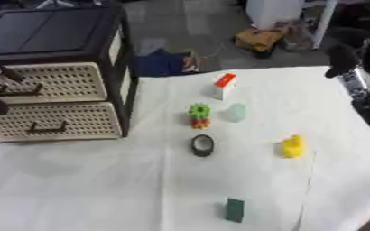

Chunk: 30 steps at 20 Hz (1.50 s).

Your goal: Pick up objects from table and place into drawer.

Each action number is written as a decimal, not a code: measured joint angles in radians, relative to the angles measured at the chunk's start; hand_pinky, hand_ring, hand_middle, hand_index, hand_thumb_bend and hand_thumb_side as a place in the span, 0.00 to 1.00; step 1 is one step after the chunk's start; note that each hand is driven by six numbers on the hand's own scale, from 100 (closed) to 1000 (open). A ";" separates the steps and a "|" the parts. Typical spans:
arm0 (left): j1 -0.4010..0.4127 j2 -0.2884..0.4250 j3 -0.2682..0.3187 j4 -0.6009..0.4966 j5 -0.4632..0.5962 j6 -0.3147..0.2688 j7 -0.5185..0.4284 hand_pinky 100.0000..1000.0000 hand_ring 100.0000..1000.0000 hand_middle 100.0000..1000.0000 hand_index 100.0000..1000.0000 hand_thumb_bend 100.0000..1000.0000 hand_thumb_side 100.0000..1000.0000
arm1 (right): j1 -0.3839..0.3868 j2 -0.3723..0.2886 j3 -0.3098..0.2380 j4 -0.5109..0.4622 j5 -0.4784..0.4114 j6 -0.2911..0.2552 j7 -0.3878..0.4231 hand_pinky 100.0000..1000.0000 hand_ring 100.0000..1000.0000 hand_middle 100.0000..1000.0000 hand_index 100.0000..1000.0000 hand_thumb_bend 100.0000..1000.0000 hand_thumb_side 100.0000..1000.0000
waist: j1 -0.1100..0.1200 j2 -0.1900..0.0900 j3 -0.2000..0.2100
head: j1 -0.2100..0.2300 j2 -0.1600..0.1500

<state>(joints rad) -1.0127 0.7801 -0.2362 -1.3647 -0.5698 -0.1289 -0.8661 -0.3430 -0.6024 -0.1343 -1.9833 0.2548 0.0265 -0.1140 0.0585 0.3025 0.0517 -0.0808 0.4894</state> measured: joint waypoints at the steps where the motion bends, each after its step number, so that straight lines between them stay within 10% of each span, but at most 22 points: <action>1: 0.000 0.000 0.000 0.002 -0.006 0.002 0.006 0.00 0.00 0.00 0.94 0.78 1.00 | 0.000 0.000 0.000 0.000 0.000 0.000 0.000 0.61 0.47 0.60 0.83 0.39 1.00 | 0.000 0.002 -0.002 | 0.000 -0.001; 30: 0.002 -0.034 -0.026 0.038 -0.174 -0.006 0.037 0.00 0.00 0.00 0.94 0.75 1.00 | -0.001 0.002 -0.001 0.000 0.000 0.002 0.006 0.61 0.48 0.60 0.83 0.38 1.00 | 0.006 0.006 -0.006 | 0.007 -0.003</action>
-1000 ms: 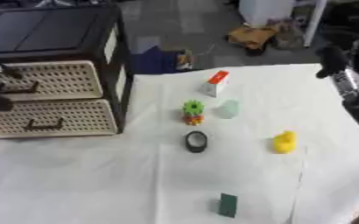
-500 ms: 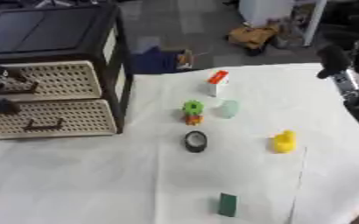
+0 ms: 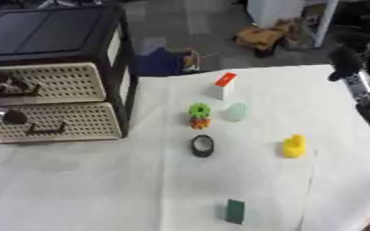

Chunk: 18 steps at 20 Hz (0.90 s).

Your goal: Pick up objects from table and place into drawer.

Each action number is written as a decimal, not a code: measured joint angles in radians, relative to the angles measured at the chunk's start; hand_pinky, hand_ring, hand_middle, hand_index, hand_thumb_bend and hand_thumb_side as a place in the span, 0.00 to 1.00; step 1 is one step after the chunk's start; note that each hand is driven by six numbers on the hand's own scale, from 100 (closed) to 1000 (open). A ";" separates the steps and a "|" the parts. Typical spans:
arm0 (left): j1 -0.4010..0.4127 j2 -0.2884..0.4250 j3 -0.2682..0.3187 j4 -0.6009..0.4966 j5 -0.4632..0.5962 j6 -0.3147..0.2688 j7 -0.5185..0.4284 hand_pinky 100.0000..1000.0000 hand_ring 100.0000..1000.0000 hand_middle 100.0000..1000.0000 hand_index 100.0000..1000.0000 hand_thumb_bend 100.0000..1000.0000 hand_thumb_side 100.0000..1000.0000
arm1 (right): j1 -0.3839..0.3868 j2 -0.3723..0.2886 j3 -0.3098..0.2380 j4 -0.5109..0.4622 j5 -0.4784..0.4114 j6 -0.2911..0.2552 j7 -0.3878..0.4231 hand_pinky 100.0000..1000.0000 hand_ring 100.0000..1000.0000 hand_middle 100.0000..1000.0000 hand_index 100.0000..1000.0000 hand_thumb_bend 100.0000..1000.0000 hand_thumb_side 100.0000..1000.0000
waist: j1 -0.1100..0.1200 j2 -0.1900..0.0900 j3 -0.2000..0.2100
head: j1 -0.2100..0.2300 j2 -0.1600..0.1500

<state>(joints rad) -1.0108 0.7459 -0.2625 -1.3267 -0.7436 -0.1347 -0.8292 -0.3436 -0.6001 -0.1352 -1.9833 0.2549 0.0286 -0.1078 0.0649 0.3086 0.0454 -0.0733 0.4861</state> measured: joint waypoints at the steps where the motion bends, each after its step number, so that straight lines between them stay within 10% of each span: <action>1: 0.000 0.000 0.000 0.001 -0.006 -0.002 0.001 0.00 0.00 0.00 0.93 0.75 1.00 | 0.000 0.000 0.000 0.000 0.000 0.000 0.000 0.62 0.48 0.60 0.83 0.38 1.00 | 0.000 0.000 0.001 | 0.000 0.000; 18: 0.006 0.000 -0.002 0.020 -0.059 -0.033 0.008 0.00 0.00 0.00 0.86 0.74 1.00 | 0.000 0.005 -0.001 0.000 0.000 0.000 0.000 0.62 0.48 0.59 0.83 0.38 1.00 | -0.001 0.000 -0.002 | 0.002 -0.004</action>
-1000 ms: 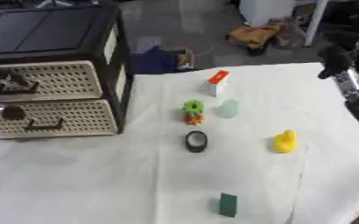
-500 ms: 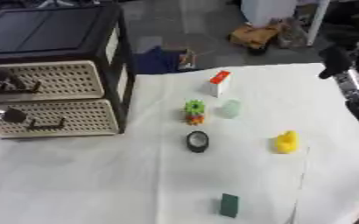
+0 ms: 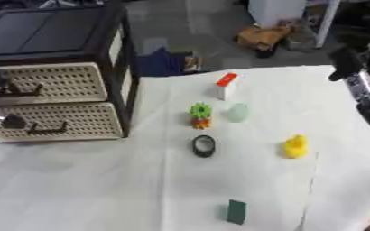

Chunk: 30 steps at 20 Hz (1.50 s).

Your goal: Pick up objects from table and place into drawer.

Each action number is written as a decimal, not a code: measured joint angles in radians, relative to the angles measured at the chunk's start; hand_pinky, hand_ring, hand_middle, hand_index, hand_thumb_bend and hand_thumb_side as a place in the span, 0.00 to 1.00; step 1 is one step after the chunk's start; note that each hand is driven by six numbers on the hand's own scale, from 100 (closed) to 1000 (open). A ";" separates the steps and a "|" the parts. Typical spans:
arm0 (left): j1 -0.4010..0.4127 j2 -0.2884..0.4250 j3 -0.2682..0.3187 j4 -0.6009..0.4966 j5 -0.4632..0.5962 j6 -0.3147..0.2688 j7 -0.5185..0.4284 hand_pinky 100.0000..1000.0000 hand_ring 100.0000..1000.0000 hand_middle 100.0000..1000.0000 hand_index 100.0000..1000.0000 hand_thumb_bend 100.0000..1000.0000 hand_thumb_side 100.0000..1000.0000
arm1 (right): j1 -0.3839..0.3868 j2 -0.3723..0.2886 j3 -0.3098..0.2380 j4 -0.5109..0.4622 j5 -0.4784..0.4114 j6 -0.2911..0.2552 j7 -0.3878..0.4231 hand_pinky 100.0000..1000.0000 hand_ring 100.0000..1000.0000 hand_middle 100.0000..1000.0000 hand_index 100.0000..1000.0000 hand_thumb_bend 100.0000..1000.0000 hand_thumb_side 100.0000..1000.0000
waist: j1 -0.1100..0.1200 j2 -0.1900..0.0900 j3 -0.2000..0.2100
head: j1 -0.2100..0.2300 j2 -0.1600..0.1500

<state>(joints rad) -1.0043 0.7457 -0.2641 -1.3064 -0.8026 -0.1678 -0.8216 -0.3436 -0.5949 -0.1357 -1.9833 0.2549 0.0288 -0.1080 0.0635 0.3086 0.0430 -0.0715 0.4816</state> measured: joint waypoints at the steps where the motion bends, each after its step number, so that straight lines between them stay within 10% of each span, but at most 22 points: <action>1: 0.000 0.000 -0.001 0.003 -0.001 -0.002 0.000 0.00 0.00 0.00 0.84 0.74 1.00 | 0.000 0.002 0.000 0.000 0.000 0.000 0.000 0.62 0.48 0.59 0.83 0.38 1.00 | 0.000 0.000 -0.001 | 0.000 0.000; 30: 0.076 0.029 -0.019 -0.086 0.088 0.025 0.022 0.00 0.00 0.00 0.70 0.59 1.00 | 0.000 0.002 -0.006 0.000 0.000 0.007 -0.009 0.62 0.48 0.59 0.83 0.38 1.00 | -0.011 -0.018 0.009 | -0.002 0.000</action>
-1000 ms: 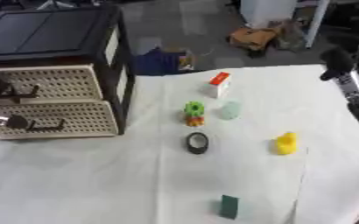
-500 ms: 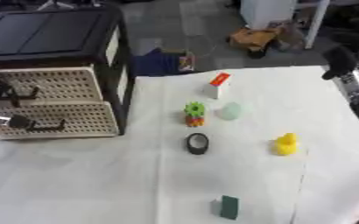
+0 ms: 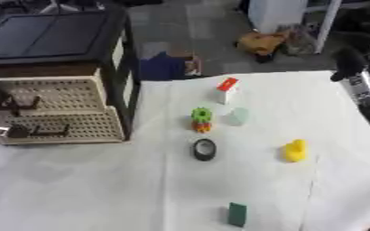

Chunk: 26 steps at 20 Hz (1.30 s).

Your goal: Pick up objects from table and place into drawer.

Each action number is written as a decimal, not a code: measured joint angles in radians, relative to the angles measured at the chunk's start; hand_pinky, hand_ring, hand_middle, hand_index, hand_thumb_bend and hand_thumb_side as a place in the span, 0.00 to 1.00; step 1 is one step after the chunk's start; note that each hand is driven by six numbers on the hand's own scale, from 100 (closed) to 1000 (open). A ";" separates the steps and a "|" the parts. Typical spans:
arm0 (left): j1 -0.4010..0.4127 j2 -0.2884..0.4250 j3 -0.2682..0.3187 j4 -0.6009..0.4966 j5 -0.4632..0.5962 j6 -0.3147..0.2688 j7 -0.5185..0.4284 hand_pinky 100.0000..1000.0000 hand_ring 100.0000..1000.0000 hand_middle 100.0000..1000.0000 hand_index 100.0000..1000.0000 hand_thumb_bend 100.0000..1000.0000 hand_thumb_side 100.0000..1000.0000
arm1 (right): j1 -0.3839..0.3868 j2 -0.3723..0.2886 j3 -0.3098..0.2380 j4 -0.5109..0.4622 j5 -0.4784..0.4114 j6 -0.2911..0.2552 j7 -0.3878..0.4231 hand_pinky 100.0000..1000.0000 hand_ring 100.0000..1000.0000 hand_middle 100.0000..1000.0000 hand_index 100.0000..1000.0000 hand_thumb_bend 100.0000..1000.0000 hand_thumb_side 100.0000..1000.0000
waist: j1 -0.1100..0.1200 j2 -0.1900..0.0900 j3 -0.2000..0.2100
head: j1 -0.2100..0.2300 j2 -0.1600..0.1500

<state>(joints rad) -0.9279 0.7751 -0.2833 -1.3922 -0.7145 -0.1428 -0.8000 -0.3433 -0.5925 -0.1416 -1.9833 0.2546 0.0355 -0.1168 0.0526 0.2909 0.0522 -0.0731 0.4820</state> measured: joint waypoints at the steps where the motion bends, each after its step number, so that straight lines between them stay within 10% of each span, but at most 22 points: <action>1: 0.006 0.004 -0.002 -0.009 0.005 0.003 0.001 0.00 0.00 0.00 0.70 0.59 1.00 | 0.000 0.000 0.000 0.000 0.000 0.001 -0.001 0.62 0.48 0.59 0.83 0.38 1.00 | 0.000 0.000 0.002 | 0.000 0.000; 26: 0.198 0.144 -0.022 -0.304 0.081 0.106 0.069 0.00 0.00 0.00 0.69 0.50 1.00 | -0.001 0.009 -0.001 0.000 -0.001 0.004 -0.011 0.62 0.49 0.60 0.83 0.38 1.00 | -0.011 -0.008 0.012 | -0.005 0.000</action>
<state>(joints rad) -0.7298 0.9190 -0.3052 -1.6965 -0.6339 -0.0369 -0.7309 -0.3443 -0.5839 -0.1424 -1.9833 0.2534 0.0396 -0.1283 0.0412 0.2829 0.0645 -0.0782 0.4824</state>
